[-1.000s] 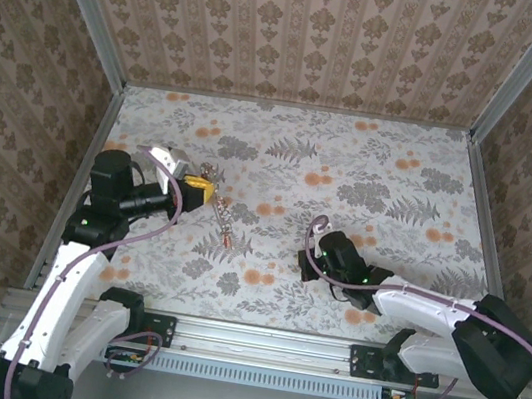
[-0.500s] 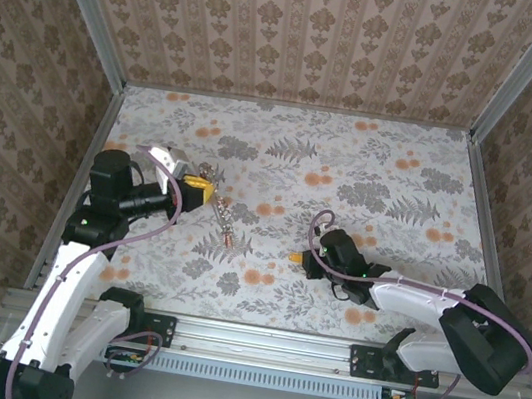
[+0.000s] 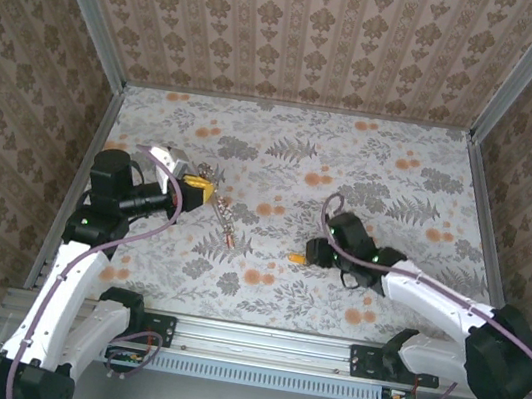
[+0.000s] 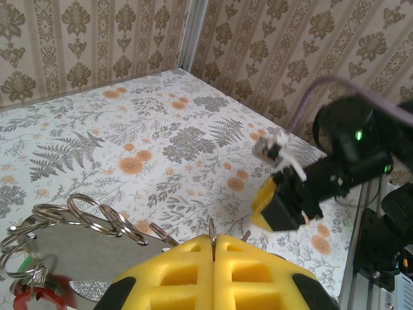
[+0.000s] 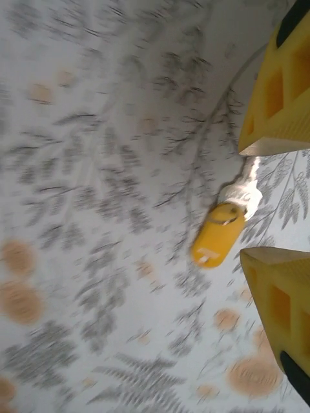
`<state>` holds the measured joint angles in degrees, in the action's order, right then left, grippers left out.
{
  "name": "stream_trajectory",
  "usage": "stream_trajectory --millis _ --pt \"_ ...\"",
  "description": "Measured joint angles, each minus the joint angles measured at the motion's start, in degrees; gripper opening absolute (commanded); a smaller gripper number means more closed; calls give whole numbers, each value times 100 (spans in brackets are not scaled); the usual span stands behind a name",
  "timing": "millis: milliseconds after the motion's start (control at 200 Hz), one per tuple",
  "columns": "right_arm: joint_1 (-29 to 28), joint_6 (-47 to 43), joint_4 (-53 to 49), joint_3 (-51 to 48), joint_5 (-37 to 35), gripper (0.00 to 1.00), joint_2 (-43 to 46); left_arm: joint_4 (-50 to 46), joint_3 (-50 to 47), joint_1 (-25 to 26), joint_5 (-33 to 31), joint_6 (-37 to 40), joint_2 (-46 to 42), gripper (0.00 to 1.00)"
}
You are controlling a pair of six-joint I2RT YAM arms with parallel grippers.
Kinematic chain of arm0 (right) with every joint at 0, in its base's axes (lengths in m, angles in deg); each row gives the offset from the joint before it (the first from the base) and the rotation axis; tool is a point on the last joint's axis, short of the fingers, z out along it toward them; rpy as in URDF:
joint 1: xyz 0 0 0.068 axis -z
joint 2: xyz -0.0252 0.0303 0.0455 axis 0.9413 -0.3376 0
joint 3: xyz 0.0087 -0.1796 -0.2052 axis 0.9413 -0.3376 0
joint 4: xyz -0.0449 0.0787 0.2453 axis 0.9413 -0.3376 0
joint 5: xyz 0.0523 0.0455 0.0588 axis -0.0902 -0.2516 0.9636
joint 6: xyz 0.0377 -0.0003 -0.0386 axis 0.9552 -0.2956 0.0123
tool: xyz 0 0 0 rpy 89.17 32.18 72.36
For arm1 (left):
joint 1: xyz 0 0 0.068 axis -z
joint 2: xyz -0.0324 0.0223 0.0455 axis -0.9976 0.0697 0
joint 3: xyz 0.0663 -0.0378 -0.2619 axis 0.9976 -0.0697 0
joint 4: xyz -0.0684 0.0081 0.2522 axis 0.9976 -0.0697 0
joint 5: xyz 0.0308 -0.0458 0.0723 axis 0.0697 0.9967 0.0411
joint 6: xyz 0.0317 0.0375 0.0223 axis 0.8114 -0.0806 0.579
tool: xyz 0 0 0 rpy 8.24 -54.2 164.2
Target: Put the keys on the keyring
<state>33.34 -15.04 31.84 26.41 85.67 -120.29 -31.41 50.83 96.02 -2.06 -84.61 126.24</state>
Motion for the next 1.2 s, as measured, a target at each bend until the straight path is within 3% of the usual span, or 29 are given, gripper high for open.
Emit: stream_trajectory --millis 95,245,420,710,1200 --pt "184 -358 -1152 1314 109 42 -487 0 0 0 2 0 -4 0" --pt "282 -1215 -2909 3370 363 45 -2079 -4 0 0 -2 0 -42 0" --pt "282 -1915 -4430 4579 590 46 -3451 -46 0 0 -94 4 -155 0" --pt "118 -2299 -5401 5149 785 40 -4424 -350 0 -111 -361 70 -195 0" --pt "22 -2374 -5510 5421 796 35 -5233 -568 0 -118 -573 177 -249 0"
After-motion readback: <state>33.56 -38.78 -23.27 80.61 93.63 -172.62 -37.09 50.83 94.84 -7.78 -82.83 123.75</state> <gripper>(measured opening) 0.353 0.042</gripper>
